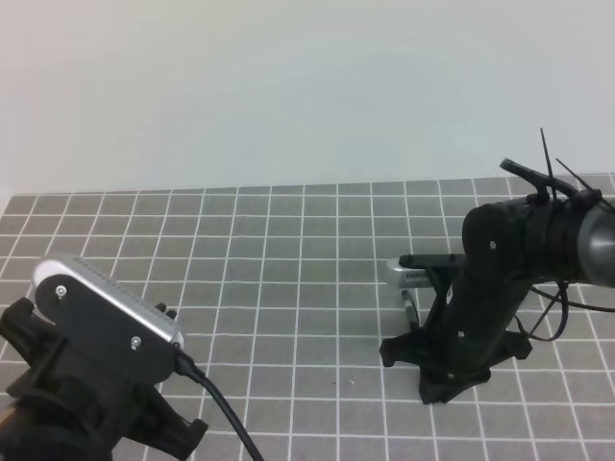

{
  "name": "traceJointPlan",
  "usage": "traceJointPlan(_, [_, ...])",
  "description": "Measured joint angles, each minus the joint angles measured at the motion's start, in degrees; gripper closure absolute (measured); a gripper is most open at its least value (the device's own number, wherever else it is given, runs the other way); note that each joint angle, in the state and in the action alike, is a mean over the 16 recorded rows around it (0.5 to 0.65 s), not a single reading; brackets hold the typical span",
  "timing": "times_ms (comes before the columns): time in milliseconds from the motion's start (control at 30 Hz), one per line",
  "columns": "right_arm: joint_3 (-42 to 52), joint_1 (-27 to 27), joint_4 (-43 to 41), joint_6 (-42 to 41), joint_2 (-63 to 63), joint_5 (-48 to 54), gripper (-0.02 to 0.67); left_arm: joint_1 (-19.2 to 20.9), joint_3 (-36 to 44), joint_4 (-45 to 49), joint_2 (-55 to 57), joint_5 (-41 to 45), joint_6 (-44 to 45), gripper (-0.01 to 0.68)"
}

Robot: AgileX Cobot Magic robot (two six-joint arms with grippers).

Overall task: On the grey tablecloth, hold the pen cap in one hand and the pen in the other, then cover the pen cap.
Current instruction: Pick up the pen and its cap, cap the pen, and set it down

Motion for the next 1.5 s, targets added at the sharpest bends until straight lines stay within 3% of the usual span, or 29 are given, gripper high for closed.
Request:
traceJointPlan(267, [-2.64, 0.0, -0.09, -1.43, -0.71, 2.23, 0.335, 0.0, 0.0, 0.0, 0.0, 0.04, -0.35, 0.664])
traceJointPlan(633, [-6.23, 0.0, -5.65, -1.63, -11.37, 7.71, 0.325, 0.0, 0.41, 0.61, -0.06, -0.27, -1.27, 0.664])
traceJointPlan(800, [-5.31, 0.07, -9.2, -1.1, -19.16, 10.06, 0.372, 0.0, 0.71, 2.57, -0.09, -0.23, -3.54, 0.666])
traceJointPlan(1033, [0.53, 0.52, -11.98, -0.66, -31.76, 11.06, 0.504, -0.04, 0.93, 6.83, -0.1, 0.38, -7.53, 0.67])
traceJointPlan(1267, [12.84, 0.99, -12.1, -0.69, -46.57, 8.33, 0.617, 0.39, 0.93, 10.74, -0.66, 3.01, -10.13, 0.672])
traceJointPlan(1500, [28.3, 1.11, -11.89, -0.55, -62.84, 4.9, 0.644, 3.41, 0.97, 12.62, -3.43, 8.77, -11.56, 0.672])
